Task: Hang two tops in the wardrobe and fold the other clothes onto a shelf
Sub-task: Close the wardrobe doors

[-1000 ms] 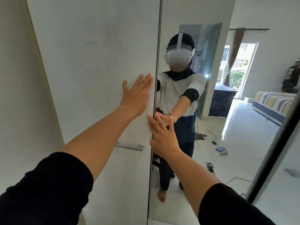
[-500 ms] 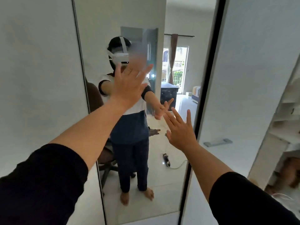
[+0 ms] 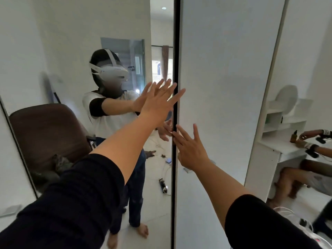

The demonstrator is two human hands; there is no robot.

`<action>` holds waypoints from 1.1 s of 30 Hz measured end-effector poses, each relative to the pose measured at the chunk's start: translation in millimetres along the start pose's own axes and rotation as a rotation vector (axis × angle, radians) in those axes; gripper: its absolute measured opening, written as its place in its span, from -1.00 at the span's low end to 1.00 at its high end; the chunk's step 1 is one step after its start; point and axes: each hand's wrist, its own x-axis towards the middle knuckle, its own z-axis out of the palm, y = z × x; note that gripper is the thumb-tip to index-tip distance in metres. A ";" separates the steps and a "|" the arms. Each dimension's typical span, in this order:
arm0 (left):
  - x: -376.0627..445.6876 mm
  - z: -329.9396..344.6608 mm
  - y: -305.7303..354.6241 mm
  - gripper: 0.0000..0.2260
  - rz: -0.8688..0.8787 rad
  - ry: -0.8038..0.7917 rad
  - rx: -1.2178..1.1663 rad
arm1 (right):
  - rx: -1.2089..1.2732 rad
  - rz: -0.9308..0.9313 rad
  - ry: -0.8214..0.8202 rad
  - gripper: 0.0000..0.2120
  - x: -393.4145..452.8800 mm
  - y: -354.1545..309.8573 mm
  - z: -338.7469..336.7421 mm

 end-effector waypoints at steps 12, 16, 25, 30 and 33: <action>4.5 11.1 12.5 -0.18 -0.011 0.008 -0.061 | -0.115 0.037 -0.054 -0.49 -1.5 -12.4 -8.6; -6.1 1.4 23.1 -0.40 0.078 0.137 -0.133 | -0.104 0.099 -0.120 -0.57 -25.3 -15.0 -24.3; -19.9 -41.6 83.7 -0.38 0.250 0.297 -0.390 | -0.189 0.269 -0.269 -0.46 -114.4 -4.8 -60.2; -12.7 -77.4 129.6 -0.46 0.404 0.426 -0.425 | -0.202 0.410 -0.359 -0.45 -176.4 18.3 -72.9; -1.4 -103.8 165.5 -0.50 0.437 0.452 -0.415 | -0.258 0.466 -0.437 -0.41 -211.1 38.7 -77.3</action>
